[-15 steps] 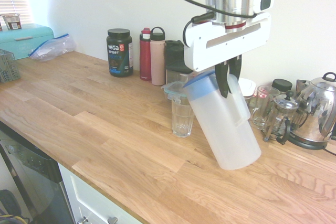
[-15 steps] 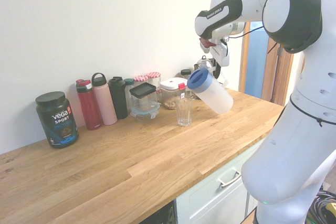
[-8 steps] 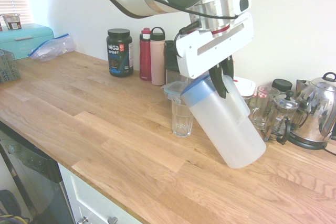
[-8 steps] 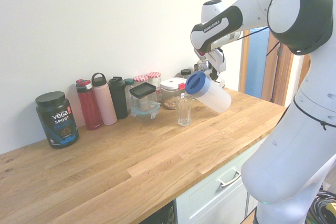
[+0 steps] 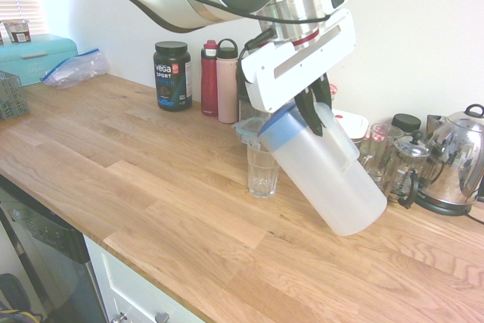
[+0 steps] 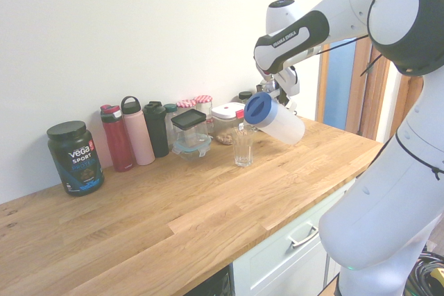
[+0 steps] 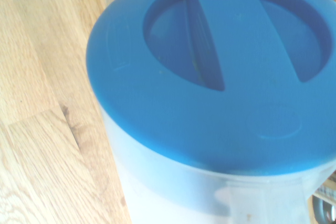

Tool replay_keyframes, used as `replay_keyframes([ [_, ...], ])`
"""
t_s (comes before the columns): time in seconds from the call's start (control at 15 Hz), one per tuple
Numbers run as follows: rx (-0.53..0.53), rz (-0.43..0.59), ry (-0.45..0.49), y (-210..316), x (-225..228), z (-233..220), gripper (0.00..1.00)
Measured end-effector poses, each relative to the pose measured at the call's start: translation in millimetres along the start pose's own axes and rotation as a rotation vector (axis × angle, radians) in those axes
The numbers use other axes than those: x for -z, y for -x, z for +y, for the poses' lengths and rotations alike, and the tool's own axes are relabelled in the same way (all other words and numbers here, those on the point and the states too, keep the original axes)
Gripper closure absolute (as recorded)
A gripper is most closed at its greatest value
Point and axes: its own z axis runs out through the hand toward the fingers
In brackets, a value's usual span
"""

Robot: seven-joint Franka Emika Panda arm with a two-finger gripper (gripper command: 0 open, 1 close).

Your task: Pour me some water

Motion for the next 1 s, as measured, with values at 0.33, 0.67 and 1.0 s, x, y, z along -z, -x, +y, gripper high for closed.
replay_keyframes([
  [0.33, -0.094, 0.063, -0.116, 40, 35, 26, 1.00],
  [0.67, -0.324, 0.105, -0.333, 63, 79, 27, 1.00],
  [1.0, -0.583, 0.100, -0.481, 88, 118, -19, 1.00],
])
